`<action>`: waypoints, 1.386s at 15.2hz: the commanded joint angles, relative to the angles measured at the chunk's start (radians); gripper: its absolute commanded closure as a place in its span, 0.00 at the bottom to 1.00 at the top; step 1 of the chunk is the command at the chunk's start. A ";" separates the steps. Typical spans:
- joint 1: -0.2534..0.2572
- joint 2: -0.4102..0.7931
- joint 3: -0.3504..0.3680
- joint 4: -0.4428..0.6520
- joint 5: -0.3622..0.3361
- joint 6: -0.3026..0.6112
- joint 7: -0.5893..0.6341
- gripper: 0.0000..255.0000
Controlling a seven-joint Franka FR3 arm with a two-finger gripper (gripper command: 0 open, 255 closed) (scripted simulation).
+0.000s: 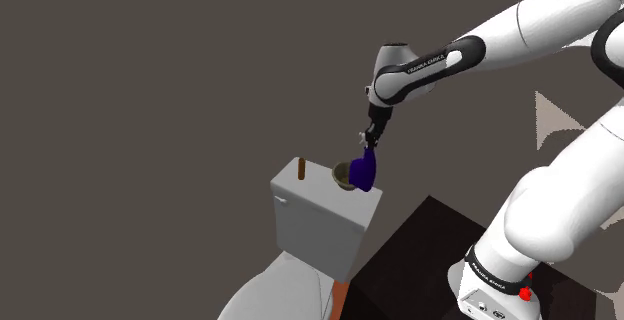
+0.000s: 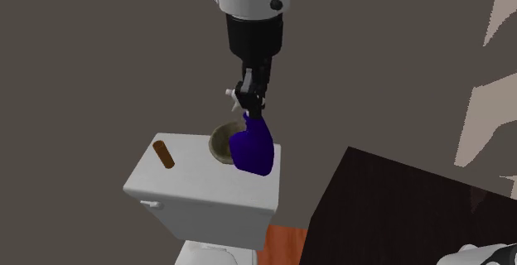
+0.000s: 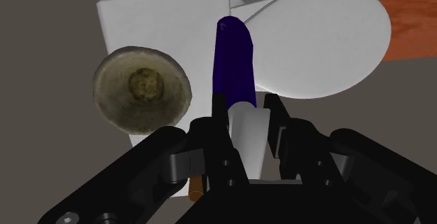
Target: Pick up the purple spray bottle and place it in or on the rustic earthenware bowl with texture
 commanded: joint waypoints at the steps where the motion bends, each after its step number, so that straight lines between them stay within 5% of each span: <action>1: -0.008 0.037 -0.015 0.075 0.006 -0.039 -0.028 1.00; 14: -0.093 0.398 -0.086 0.726 0.101 -0.342 -0.216 1.00; 21: -0.095 0.420 -0.082 0.660 0.109 -0.255 -0.222 1.00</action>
